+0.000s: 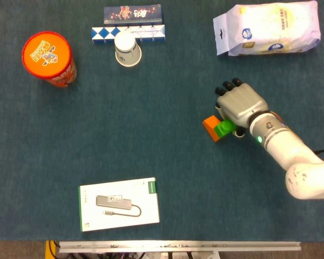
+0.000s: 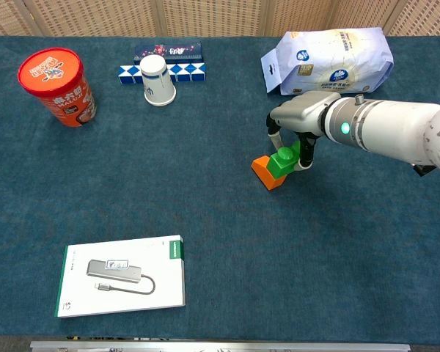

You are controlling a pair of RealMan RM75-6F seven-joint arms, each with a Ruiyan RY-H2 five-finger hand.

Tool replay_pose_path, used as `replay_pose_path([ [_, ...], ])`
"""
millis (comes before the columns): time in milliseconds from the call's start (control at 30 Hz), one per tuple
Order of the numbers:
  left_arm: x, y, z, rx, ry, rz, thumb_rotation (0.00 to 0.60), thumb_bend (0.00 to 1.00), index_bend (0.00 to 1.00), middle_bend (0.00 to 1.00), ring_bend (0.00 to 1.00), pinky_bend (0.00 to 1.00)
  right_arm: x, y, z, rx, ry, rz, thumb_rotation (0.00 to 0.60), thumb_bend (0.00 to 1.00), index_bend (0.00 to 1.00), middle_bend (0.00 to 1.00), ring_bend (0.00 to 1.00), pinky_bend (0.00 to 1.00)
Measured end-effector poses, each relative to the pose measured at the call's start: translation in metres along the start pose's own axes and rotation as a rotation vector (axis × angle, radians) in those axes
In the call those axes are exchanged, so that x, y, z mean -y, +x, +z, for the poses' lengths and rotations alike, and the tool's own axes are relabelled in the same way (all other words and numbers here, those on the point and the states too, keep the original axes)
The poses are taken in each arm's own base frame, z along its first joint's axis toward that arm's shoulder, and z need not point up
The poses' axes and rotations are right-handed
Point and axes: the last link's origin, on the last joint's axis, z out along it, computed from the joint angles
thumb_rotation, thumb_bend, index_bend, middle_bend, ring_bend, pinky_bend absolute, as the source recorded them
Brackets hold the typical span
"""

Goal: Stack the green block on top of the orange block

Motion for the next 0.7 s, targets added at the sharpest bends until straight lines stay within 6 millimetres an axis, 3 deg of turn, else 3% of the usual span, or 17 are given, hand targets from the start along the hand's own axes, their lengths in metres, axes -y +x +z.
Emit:
replay_pose_path([
  [400,0.0007,-0.0003,-0.0012,-0.002,0.001,-0.005,0.6,0.54,0.58,0.6,0.44,0.59,0.0061,0.0011,0.0004,-0.011,0.015,-0.027,0.6,0.2,0.64,0.14,0.0,0.06],
  [700,0.0007,-0.0004,-0.0018,-0.002,0.004,-0.009,0.6,0.53,0.58,0.6,0.44,0.59,0.0082,0.0027,-0.0009,-0.012,0.036,-0.044,0.6,0.2,0.39,0.14,0.0,0.06],
])
